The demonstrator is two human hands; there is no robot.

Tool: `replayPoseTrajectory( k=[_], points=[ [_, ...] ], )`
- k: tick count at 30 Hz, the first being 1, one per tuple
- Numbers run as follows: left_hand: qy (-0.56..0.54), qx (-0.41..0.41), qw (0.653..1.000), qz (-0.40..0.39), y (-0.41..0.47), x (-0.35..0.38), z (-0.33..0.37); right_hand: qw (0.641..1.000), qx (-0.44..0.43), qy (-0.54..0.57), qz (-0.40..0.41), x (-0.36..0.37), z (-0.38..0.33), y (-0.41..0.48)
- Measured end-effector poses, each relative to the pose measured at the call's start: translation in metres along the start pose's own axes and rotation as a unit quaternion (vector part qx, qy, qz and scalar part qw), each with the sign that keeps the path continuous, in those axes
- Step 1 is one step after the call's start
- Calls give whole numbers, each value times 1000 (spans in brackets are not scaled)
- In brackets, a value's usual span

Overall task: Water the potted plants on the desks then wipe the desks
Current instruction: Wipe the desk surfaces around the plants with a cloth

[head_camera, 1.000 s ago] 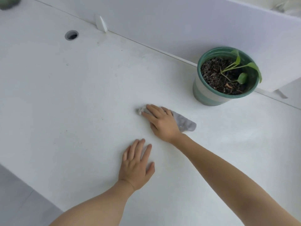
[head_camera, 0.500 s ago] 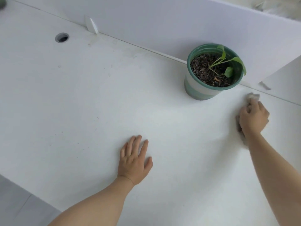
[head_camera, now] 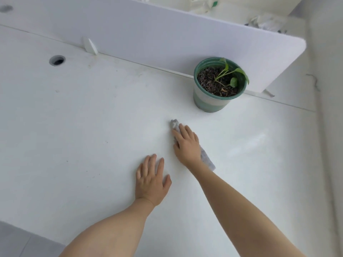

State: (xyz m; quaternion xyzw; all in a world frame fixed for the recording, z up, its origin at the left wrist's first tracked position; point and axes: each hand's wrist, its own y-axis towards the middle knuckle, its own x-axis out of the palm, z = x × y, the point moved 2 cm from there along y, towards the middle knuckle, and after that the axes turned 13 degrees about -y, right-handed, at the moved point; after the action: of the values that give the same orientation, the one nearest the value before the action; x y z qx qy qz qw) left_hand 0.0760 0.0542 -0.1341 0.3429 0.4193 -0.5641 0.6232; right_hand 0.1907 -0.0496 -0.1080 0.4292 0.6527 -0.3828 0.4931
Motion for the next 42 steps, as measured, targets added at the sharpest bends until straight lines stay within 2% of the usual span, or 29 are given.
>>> replayPoseTrajectory(
  k=[3, 9, 11, 13, 14, 16, 17, 19, 22, 25, 28, 31, 33, 36, 39, 42],
  points=[
    [-6, -3, 1000, -18, 0, -1, 0, 995, -74, -73, 1, 4, -1, -29],
    [-21, 2, 999, -30, 0, -3, 4, 989, -27, -145, 12, -3, 42, -104],
    [-17, 5, 999, -36, 0, -4, 4, 989, 45, -138, 36, -3, 62, -132],
    [-15, 6, 999, -46, -1, -5, 4, 980, 161, -94, 72, -5, 81, -159],
    [-11, 7, 999, -51, -2, -5, 4, 966, 233, -64, 87, -6, 88, -172],
    [-12, 2, 997, -79, -3, -7, 4, 927, 369, -13, 61, -6, 95, -192],
    [-13, 0, 996, -92, -4, -8, 5, 912, 407, -13, 51, -4, 94, -200],
    [-19, 0, 994, -105, -5, -10, 5, 902, 427, -34, 47, -3, 87, -210],
    [-47, -4, 994, -99, -6, -11, 3, 909, 412, -33, 54, -5, 72, -215],
    [-69, -7, 995, -75, -9, -14, 6, 931, 356, -27, 71, -3, 60, -221],
    [-43, -25, 994, -100, -8, -15, 8, 950, 309, -24, 27, -3, 53, -229],
    [-70, -33, 989, -126, -7, -24, 11, 968, 250, -27, -24, -5, 43, -238],
    [-113, -41, 985, -123, -18, -34, 12, 980, 189, -23, -60, -7, 34, -244],
    [-245, -75, 962, -93, -59, -51, 8, 988, 122, 57, -81, -17, 20, -260],
    [-352, -93, 930, -57, -118, -68, 3, 987, 72, 143, -35, -32, 9, -281],
    [-390, -121, 913, -9, -177, -76, -5, 988, 20, 152, -5, -43, -3, -303]
  ],
)
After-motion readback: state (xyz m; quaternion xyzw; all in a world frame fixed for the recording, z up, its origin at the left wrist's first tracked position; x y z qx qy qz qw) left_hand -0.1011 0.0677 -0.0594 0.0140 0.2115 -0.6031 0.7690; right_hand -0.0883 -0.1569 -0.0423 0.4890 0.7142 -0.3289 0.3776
